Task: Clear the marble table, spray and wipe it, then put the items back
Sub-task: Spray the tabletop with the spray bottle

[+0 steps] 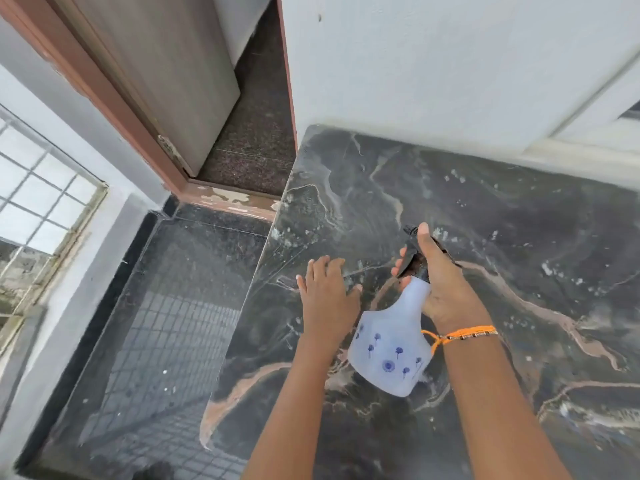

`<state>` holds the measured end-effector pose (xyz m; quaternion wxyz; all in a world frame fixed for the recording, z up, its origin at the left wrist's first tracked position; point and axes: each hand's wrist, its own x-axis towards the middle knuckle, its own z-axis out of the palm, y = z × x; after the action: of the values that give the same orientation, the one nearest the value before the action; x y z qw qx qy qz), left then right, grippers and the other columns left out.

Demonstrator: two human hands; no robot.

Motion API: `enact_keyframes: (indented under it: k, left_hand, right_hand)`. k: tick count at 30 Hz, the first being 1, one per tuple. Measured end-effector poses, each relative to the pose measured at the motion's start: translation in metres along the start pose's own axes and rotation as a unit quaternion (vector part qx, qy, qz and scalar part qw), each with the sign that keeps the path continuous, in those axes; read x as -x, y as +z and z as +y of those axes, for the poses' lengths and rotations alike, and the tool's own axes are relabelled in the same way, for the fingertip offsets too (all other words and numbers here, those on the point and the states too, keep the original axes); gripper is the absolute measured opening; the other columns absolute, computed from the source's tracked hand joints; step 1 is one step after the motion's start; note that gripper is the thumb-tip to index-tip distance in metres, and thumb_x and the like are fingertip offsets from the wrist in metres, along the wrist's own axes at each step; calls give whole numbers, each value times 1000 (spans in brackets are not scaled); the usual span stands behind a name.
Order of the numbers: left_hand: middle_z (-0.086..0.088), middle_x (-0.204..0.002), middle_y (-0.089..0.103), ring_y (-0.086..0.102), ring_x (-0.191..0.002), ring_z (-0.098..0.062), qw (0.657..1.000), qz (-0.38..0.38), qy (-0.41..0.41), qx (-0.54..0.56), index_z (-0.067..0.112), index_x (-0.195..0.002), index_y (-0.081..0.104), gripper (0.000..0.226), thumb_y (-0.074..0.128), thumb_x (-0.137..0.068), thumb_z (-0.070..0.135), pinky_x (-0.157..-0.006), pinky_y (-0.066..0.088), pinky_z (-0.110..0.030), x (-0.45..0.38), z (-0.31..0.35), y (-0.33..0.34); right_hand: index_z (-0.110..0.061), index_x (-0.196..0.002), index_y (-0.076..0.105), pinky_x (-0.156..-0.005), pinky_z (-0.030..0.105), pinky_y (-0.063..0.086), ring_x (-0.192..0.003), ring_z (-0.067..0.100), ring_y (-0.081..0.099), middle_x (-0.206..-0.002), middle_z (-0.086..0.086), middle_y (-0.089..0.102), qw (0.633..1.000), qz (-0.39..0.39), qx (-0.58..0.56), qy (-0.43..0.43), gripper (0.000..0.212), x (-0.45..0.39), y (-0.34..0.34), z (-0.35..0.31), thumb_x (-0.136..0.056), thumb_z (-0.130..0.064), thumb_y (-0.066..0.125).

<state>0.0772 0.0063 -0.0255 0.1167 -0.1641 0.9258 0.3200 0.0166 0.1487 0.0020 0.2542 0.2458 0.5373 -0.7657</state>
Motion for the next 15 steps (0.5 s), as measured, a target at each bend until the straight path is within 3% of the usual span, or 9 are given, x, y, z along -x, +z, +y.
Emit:
enact_keyframes:
  k: [4,7,12,15]
  left_hand:
    - [-1,-146,36,13,-145,-24,995,-35,90,-26,20,-136,41,49,57,-89,22,-116,3,-49,-8,9,10]
    - [-1,-152,27,6,-146,-25,983,-89,143,-69,22,-141,35,60,61,-87,24,-116,-2,-50,-9,23,26]
    - [-2,-157,12,-1,-147,-25,976,-109,137,-130,26,-147,20,75,63,-86,33,-115,-1,-53,0,33,50]
    - [0,-158,11,-2,-147,-24,977,-95,130,-141,27,-146,19,74,61,-87,34,-115,-2,-54,0,34,55]
  right_hand:
    - [-11,-67,71,-52,23,56,-58,18,67,-65,7,68,996,-13,-88,-8,39,17,-27,-2,-72,-49,63]
    - [-9,-76,63,-51,23,55,-66,19,70,-69,8,68,988,17,-152,2,37,33,-53,-5,-84,-44,56]
    - [-10,-73,54,-40,17,47,-43,12,58,-56,2,57,967,175,-180,-34,37,38,-83,-6,-91,-42,53]
    - [-12,-69,52,-37,15,43,-37,10,55,-44,-3,56,964,201,-172,-39,40,37,-95,-5,-91,-45,53]
